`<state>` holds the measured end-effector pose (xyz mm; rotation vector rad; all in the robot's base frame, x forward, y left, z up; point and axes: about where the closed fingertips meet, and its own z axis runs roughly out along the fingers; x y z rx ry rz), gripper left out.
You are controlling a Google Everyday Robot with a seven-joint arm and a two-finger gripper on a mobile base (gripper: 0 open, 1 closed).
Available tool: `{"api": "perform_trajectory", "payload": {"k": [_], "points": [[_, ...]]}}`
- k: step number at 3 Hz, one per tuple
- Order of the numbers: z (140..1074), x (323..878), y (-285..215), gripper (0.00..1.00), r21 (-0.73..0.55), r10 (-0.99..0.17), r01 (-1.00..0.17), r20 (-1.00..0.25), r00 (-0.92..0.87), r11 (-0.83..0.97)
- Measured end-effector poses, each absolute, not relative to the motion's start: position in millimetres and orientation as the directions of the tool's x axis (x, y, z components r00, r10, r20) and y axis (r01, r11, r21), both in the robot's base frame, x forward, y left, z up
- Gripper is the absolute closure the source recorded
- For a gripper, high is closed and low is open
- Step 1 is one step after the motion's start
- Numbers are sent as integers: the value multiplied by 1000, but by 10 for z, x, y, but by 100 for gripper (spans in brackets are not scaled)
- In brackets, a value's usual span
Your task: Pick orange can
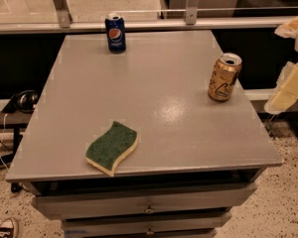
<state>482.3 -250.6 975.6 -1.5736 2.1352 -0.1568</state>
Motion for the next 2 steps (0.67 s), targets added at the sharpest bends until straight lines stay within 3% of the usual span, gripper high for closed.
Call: {"api": "perform_trajectory", "payload": {"k": [2], "points": [[9600,5369,-2883,0,-362,-782,-774,-567,-259,519]]}}
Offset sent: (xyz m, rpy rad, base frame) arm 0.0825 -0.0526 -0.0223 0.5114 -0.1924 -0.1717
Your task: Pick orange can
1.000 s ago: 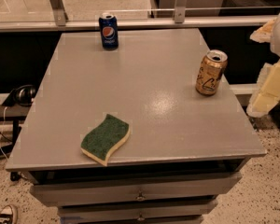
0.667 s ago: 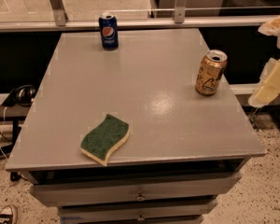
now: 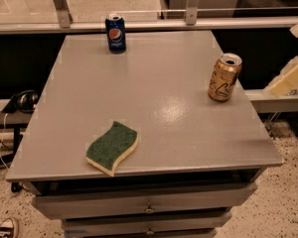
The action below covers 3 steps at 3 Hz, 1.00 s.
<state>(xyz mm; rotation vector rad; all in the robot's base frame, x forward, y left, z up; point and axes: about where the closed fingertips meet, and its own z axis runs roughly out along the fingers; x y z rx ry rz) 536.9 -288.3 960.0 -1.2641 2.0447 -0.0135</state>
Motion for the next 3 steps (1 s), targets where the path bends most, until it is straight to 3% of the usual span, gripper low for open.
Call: {"api": "perform_trajectory", "payload": {"k": [1,3], "points": [[9450,5555,-2888,0,-263,-638,-748,-722,-266,610],[9204,5765,-2622,0,-95,-390,-758,-894,-219,645]]}}
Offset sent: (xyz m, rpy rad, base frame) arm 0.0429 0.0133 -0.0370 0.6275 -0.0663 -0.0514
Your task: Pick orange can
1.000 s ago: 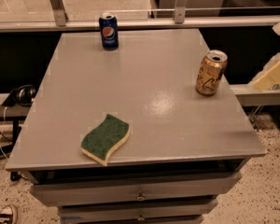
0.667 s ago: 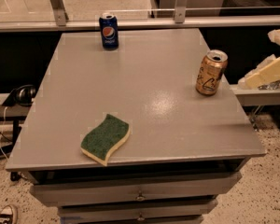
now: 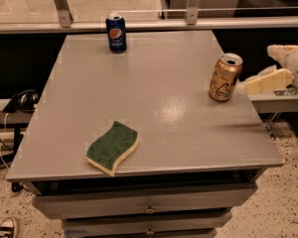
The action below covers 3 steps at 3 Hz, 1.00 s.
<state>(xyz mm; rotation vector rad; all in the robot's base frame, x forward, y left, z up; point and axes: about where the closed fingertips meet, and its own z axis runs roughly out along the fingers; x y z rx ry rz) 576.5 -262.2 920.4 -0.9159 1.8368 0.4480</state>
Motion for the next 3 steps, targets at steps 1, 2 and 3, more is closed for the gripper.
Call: {"api": "perform_trajectory", "payload": {"k": [1,2,3], "points": [[9084,5859,-2444,0,-66,-323,-781,-929,-178,621],[8934,5975,-2302,0,-56,-280,-797,-949,-145,602],[8810,6032,-2301,19,-61,-268,-795,-955,-130,603]]}}
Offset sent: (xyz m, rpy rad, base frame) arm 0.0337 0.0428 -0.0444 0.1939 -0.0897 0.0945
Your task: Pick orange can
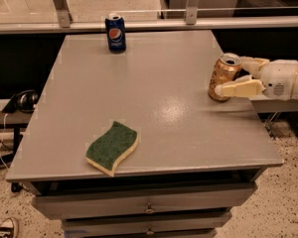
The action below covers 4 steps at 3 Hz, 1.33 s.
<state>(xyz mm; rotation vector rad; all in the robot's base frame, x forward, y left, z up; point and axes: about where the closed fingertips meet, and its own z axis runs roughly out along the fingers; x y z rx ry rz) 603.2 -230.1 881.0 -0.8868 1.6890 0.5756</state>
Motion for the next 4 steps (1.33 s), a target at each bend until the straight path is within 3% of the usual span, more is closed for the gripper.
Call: {"api": "perform_trajectory", "payload": {"k": [3,4], "points": [[9129,6091,-2237,87,-96,-240,-796,-969,-63,597],[9472,6140,-2227,100,-105,-221,-777,-974,-44,620]]}}
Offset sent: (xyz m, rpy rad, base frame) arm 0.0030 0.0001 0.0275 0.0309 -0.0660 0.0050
